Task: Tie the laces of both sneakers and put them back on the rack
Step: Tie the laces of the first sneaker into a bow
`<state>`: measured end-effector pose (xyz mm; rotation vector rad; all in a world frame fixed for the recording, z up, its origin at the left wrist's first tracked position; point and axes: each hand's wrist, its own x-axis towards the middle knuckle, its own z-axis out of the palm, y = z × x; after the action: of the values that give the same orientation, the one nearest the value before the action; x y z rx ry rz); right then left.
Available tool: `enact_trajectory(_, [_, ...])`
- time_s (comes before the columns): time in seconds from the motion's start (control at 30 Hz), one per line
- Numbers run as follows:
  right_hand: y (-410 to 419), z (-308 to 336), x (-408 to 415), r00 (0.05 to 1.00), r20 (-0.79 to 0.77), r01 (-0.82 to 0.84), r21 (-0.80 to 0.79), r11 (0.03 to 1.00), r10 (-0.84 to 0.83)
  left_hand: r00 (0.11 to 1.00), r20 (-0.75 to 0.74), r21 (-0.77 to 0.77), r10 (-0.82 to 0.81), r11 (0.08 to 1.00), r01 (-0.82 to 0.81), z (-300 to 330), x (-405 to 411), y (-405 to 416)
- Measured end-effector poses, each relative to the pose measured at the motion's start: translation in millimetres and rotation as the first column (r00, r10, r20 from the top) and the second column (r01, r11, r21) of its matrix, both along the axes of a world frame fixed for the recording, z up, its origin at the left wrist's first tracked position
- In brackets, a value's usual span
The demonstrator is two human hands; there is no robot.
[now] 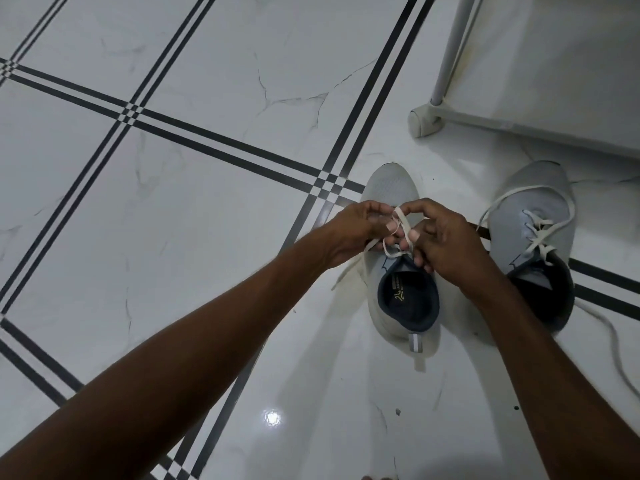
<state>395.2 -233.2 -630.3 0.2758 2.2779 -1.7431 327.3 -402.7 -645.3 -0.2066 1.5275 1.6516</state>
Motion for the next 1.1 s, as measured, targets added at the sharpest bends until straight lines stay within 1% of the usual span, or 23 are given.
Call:
enact_trajectory(0.13, [-5,0,-3,0.999,-0.012,0.033,0.067,0.997,-0.032,1.000,0.028,-0.029,-0.004,1.000,0.005,-2,-2,2])
enact_trajectory(0.27, [-6,0,-4,0.999,-0.021,0.037,0.047,0.998,-0.037,0.992,0.121,-0.058,0.031,0.998,-0.024,-4,4,1])
enact_trajectory(0.37, [-6,3,-4,1.000,-0.010,0.013,0.032,0.999,-0.013,0.988,0.150,-0.079,0.020,0.997,-0.008,-2,3,3])
enact_trajectory(0.47, [-5,3,-5,0.999,-0.002,-0.033,0.048,0.998,0.033,0.984,0.172,-0.010,-0.047,0.999,0.050,3,-2,-2])
enact_trajectory(0.57, [-2,2,-5,0.998,0.023,-0.056,0.040,0.998,0.055,0.980,0.186,0.058,-0.070,0.996,0.060,6,1,-6])
enact_trajectory(0.67, [-3,0,-4,0.998,0.060,-0.017,-0.068,0.998,0.021,0.990,0.134,0.040,-0.053,0.998,0.048,5,7,-2])
enact_trajectory(0.77, [1,-7,-1,0.989,0.131,0.084,-0.165,0.983,-0.063,0.995,0.097,0.028,-0.004,1.000,0.002,4,10,0])
enact_trajectory(0.83, [4,-10,-1,0.973,0.197,0.161,-0.216,0.963,-0.118,0.997,0.052,0.061,-0.056,0.997,0.053,6,11,-3])
enact_trajectory(0.87, [4,-12,-1,0.966,0.223,0.186,-0.233,0.954,-0.134,0.994,-0.012,0.052,-0.110,0.992,0.111,8,11,-4])
enact_trajectory(0.9, [4,-13,-1,0.958,0.247,0.209,-0.241,0.948,-0.148,0.980,-0.104,0.004,-0.167,0.986,0.168,11,11,-5])
enact_trajectory(0.93, [5,-14,-2,0.949,0.270,0.230,-0.245,0.942,-0.162,0.950,-0.220,-0.085,-0.223,0.974,0.209,13,10,-5])
enact_trajectory(0.97, [5,-15,-3,0.941,0.290,0.247,-0.248,0.937,-0.172,0.896,-0.345,-0.207,-0.279,0.954,0.217,15,9,-5])
enact_trajectory(1.0, [5,-15,-4,0.935,0.305,0.261,-0.254,0.931,-0.179,0.817,-0.464,-0.335,-0.342,0.922,0.195,16,8,-5])
enact_trajectory(1.07, [6,-15,-6,0.932,0.317,0.267,-0.270,0.925,-0.177,0.625,-0.632,-0.539,-0.459,0.839,0.072,16,12,-2])
enact_trajectory(1.1, [7,-15,-7,0.935,0.317,0.251,-0.276,0.928,-0.158,0.542,-0.685,-0.584,-0.487,0.812,-0.008,15,16,2])
